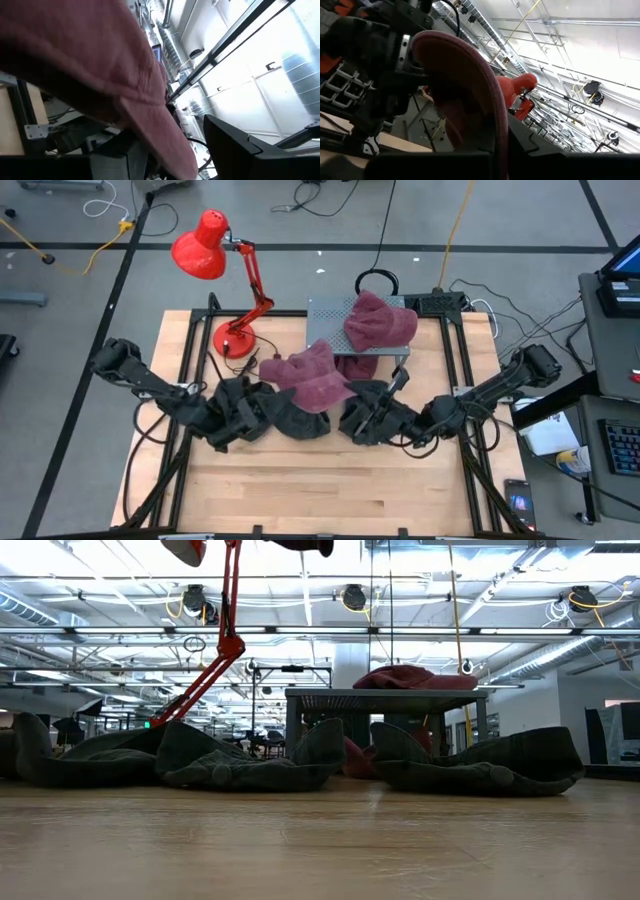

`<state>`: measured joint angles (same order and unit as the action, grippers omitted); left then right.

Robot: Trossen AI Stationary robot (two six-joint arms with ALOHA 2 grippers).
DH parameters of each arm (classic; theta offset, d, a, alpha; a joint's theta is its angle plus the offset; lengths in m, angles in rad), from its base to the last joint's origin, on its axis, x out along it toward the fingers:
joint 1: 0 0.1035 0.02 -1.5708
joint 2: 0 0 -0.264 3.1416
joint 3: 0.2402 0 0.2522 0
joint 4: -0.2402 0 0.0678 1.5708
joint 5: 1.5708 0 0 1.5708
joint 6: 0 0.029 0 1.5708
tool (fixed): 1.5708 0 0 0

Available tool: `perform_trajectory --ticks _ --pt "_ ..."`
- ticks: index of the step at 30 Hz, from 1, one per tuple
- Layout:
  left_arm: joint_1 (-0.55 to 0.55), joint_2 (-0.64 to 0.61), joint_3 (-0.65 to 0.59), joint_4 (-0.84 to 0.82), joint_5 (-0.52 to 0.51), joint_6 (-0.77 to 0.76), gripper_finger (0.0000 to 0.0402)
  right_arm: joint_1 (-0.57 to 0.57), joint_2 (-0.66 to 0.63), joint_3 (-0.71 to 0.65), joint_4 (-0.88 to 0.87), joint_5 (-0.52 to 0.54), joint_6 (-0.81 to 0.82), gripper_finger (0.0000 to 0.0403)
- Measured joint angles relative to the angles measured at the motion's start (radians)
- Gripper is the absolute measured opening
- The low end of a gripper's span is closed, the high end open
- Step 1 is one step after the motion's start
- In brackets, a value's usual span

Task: Pick & Place hat
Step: Stack the bottom red cap on the red cap on the shelf

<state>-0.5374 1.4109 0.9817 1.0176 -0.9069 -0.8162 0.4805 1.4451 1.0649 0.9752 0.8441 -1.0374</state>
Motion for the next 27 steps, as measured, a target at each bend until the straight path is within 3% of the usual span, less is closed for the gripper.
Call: perform_trajectory --ticks 6,14,20,24,27 --pt "0.003 0.000 0.000 0.004 0.004 -0.010 0.0159 0.012 0.003 0.000 0.018 0.026 -0.024 0.0007" --pt "0.003 0.001 0.000 0.009 -0.009 -0.042 0.0016 0.047 0.003 0.000 0.019 0.040 -0.134 0.0038" --pt "0.013 0.000 0.001 0.025 -0.018 -0.015 0.0013 0.058 0.002 0.000 0.014 0.047 -0.088 0.0067" --pt "0.013 0.000 0.001 0.066 -0.014 0.078 0.0011 0.100 0.002 0.000 0.017 0.049 0.053 0.0099" --pt "0.013 0.001 0.001 0.111 0.010 0.174 0.0009 0.140 0.002 0.000 0.016 0.124 0.201 0.0129"
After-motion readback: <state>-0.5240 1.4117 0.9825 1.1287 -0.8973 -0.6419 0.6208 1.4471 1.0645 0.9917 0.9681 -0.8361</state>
